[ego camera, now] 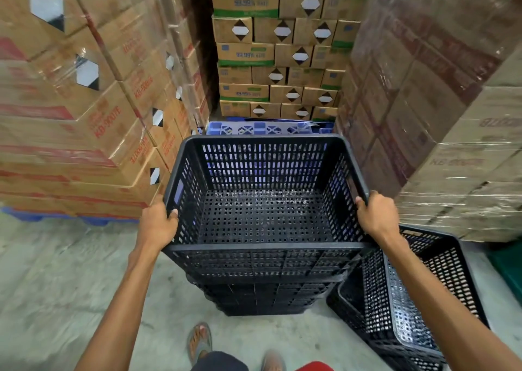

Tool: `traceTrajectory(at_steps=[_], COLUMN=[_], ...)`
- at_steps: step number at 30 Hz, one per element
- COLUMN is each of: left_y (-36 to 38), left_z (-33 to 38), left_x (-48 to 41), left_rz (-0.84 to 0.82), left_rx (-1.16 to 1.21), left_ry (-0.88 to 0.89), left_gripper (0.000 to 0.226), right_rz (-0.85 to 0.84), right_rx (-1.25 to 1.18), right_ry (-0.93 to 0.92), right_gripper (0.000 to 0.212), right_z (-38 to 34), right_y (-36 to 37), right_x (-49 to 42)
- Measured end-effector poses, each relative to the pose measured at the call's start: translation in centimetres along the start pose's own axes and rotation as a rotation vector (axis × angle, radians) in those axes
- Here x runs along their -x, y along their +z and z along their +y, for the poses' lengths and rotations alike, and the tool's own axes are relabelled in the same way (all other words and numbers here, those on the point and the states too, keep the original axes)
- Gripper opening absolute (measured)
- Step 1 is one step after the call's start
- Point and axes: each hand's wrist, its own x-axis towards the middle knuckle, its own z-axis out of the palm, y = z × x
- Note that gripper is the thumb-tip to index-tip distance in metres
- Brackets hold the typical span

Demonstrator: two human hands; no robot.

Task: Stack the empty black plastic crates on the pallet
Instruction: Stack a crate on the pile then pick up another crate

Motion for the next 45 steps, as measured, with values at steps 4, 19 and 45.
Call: traceTrajectory(at_steps=[4, 19, 45], left_y=[0.6, 1.6, 23.9], left_z=[-0.2, -0.9, 34.6], left_x=[-0.3, -1.4, 29.2], left_rz=[0.016, -0.067, -0.868], left_rx=[-0.205, -0.459, 0.028], left_ry=[0.234, 0.363, 1.031], left_gripper=[0.100, 0.101, 0.036], right_rz=[0.099, -0.114, -0.031], right_rx=[0.126, 0.286, -0.525], right_ry=[-0.206, -0.355, 0.831], right_gripper=[0.065, 0.081, 0.049], right_z=[-0.7, -0.2, 27.6], right_y=[0.4, 2.1, -1.1], right_x=[1.0, -0.1, 23.2])
